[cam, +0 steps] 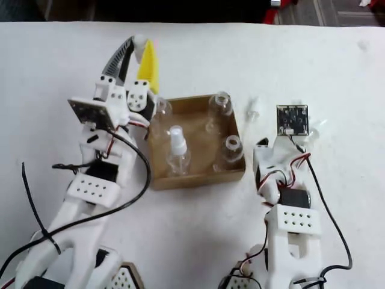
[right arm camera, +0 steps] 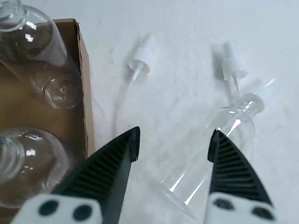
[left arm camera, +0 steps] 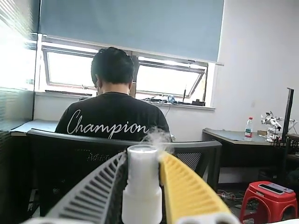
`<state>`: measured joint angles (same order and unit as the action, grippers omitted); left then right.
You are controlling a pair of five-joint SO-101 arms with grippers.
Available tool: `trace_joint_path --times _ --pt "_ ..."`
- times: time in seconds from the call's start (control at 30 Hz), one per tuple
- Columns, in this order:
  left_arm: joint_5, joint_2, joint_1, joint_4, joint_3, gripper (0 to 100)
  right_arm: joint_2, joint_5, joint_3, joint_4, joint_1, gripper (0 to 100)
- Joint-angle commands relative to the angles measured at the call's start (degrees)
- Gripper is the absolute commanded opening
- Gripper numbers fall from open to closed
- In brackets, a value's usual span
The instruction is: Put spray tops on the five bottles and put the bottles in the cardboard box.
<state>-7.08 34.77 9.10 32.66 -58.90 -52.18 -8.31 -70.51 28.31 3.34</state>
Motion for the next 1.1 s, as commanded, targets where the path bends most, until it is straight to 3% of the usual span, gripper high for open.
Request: trace_joint_path --times 0.0,0.2,0.37,0.47,0.8,1.07 --pt "0.35 -2.51 0.66 1.67 0.26 2 -0.57 -0.70 0.44 -1.19 -0.22 20.9" --pt "0.35 -6.29 0.66 2.20 -0.79 2 -0.57 -0.70 0.44 -1.19 -0.22 20.9" --pt "0.70 -6.73 1.80 14.33 -8.35 2 -0.57 -0.70 0.44 -1.19 -0.31 20.9" --pt "0.70 -6.73 2.68 17.49 -11.25 2 -0.57 -0.70 0.44 -1.19 -0.31 20.9" --pt "0.70 -6.81 2.95 9.49 -11.43 2 -0.57 -0.70 0.44 -1.19 -0.31 20.9" --pt "0.79 -7.87 2.51 8.97 -11.78 2 -0.57 -0.70 0.26 -1.10 -0.31 20.9"
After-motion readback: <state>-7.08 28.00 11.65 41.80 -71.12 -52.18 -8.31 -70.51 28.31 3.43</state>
